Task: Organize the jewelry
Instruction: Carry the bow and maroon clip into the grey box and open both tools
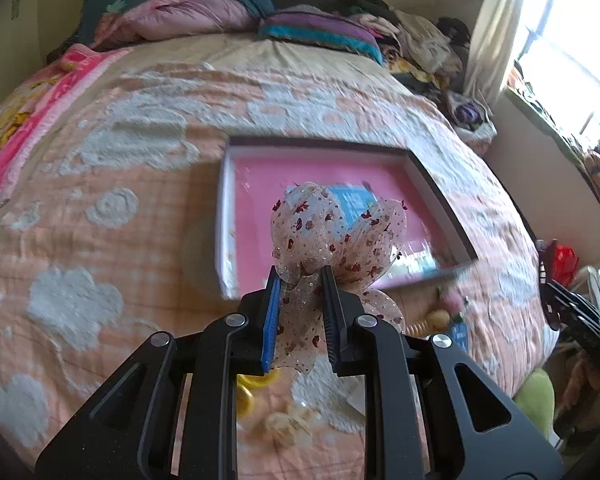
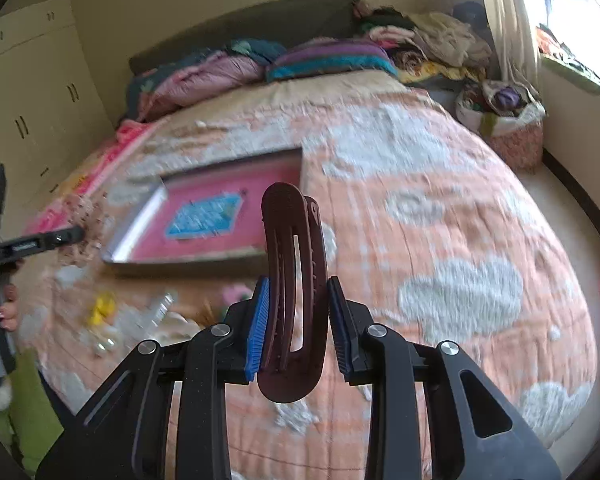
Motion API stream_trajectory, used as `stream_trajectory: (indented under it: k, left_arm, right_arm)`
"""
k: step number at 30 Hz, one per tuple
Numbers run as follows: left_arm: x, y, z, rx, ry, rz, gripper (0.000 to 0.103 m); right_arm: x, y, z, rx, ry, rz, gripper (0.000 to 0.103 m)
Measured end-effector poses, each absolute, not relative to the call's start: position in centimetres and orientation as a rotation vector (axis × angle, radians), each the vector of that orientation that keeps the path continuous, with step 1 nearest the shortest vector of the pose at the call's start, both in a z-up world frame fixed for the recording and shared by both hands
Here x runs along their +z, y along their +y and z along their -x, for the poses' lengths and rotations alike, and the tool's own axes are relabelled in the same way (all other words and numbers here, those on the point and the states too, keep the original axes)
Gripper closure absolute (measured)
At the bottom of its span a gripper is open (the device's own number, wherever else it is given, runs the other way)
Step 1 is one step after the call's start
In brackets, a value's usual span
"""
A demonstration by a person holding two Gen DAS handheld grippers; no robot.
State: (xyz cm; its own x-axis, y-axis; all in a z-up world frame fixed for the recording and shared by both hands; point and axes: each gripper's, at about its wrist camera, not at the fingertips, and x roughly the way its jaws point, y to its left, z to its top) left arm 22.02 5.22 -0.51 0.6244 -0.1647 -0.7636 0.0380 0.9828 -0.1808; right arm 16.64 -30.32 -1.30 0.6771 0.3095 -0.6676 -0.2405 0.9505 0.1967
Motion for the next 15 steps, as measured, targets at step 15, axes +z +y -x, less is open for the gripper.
stream_trajectory:
  k: [15]
  left_arm:
    - [0.8, 5.4, -26.3, -0.062, 0.847, 0.111, 0.091]
  right_arm:
    - [5.6, -23.4, -22.3, 0.464, 0.665, -0.075, 0.075]
